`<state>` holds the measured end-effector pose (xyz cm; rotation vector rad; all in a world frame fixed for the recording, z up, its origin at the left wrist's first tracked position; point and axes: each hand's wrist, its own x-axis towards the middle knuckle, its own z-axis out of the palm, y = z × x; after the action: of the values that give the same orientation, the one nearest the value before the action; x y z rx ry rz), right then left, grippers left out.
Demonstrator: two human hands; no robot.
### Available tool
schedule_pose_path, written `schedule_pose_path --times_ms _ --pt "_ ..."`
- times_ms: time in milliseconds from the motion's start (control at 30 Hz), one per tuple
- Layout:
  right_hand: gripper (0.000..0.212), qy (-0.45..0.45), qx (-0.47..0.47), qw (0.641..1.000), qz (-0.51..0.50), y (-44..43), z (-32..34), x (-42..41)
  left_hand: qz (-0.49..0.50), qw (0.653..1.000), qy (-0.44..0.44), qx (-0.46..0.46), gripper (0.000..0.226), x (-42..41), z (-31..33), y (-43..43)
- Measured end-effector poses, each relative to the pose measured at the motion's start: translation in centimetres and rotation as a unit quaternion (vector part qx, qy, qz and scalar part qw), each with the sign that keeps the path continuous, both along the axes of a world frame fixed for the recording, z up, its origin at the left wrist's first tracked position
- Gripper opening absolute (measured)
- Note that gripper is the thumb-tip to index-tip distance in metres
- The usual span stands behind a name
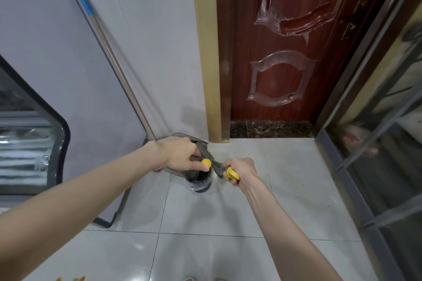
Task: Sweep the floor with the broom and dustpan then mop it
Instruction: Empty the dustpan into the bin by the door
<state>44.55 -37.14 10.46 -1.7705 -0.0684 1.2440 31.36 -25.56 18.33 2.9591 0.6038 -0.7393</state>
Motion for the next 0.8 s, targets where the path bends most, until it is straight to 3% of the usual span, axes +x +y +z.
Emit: schedule_pose_path --times_ms 200,400,800 --pt "0.013 0.008 0.005 1.0 -0.005 -0.2 0.4 0.0 -0.001 1.0 -0.028 0.013 0.068 -0.1 0.6 0.6" --pt "0.014 0.011 0.013 1.0 -0.003 0.1 1.0 0.0 0.062 0.997 -0.031 -0.016 0.067 -1.1 1.4 1.3" --pt "0.016 0.001 0.027 0.999 0.027 1.3 3.2 -1.3 0.116 0.981 -0.146 -0.047 0.083 -5.7 2.2 3.2"
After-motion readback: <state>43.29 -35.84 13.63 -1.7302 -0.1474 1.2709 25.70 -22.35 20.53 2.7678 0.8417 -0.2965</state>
